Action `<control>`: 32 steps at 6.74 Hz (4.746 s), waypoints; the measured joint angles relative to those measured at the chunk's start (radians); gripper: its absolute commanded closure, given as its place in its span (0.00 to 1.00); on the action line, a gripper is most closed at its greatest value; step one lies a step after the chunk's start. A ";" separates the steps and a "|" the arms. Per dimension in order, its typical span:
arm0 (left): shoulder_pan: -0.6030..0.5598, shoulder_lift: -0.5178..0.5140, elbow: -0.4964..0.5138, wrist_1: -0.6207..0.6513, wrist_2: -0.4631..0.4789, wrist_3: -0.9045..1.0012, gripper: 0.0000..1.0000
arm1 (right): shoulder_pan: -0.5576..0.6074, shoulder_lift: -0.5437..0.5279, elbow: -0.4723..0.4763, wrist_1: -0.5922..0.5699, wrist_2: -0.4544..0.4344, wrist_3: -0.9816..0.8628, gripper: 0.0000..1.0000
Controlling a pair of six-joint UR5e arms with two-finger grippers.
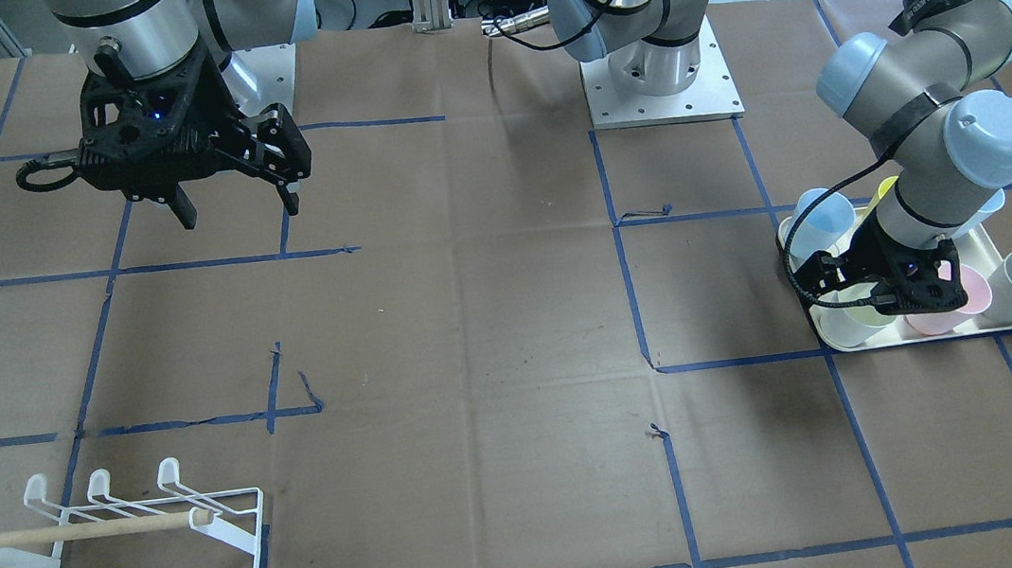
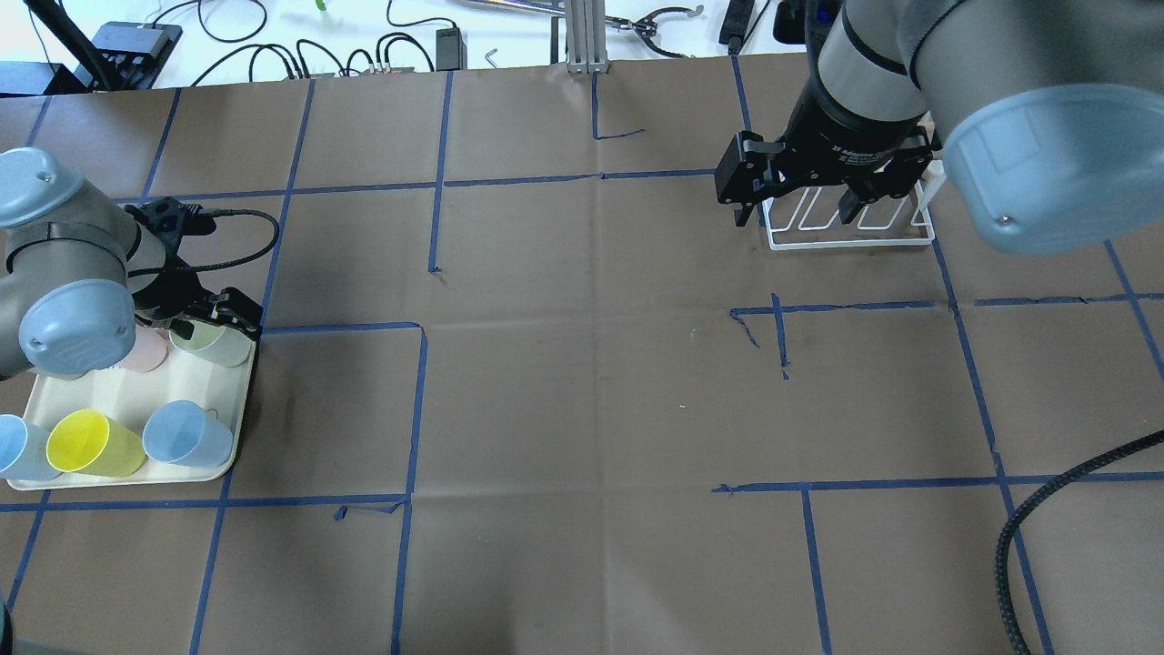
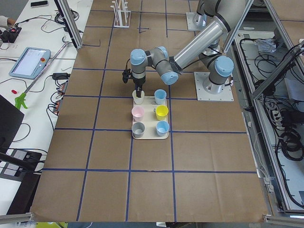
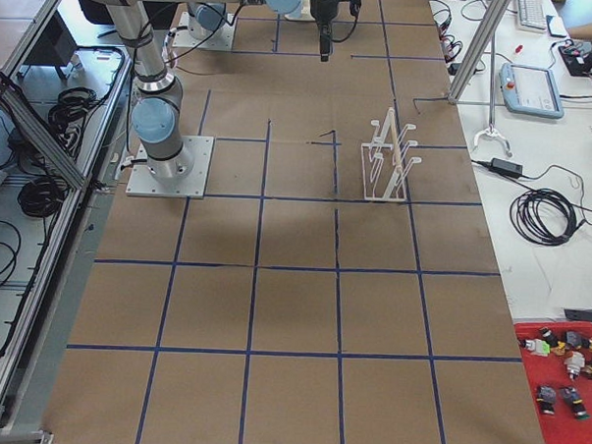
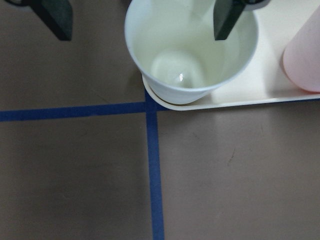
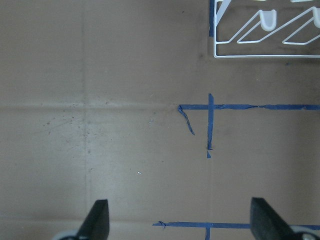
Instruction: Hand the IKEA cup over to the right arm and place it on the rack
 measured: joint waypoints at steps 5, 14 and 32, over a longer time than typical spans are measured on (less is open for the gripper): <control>0.003 0.006 0.000 -0.013 -0.001 0.007 1.00 | 0.002 0.011 0.150 -0.428 0.181 0.131 0.00; -0.138 0.083 0.507 -0.654 -0.066 -0.144 1.00 | 0.008 -0.001 0.615 -1.639 0.542 1.112 0.01; -0.464 0.108 -0.255 1.219 -0.934 -0.385 1.00 | 0.101 0.119 0.553 -1.645 0.391 1.529 0.00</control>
